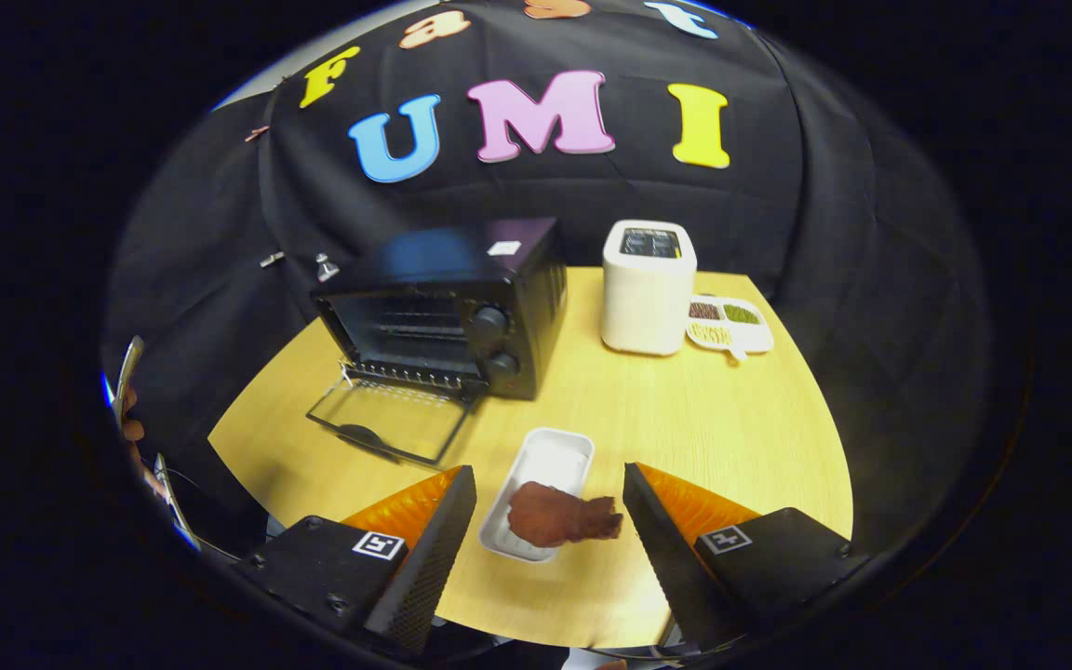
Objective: Open the toaster oven, put the food inside, and close the toaster oven door.
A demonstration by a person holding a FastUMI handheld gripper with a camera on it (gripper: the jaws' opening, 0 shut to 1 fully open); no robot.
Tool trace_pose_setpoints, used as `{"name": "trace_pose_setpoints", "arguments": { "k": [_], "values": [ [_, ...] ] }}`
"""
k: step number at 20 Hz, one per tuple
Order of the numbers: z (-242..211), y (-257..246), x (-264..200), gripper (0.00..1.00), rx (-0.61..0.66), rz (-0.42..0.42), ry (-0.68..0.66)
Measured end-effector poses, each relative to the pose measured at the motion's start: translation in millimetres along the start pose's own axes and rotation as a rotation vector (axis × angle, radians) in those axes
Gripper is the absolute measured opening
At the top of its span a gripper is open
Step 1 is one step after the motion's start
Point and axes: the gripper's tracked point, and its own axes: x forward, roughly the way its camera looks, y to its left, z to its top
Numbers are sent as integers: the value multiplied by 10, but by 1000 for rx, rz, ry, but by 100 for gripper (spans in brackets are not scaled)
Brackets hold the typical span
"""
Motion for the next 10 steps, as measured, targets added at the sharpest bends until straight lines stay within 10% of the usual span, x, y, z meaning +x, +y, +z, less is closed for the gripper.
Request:
{"name": "trace_pose_setpoints", "arguments": {
  "k": [10],
  "values": [
    [-608, -136, 493, 47, 281, 205, 265]
  ]
}}
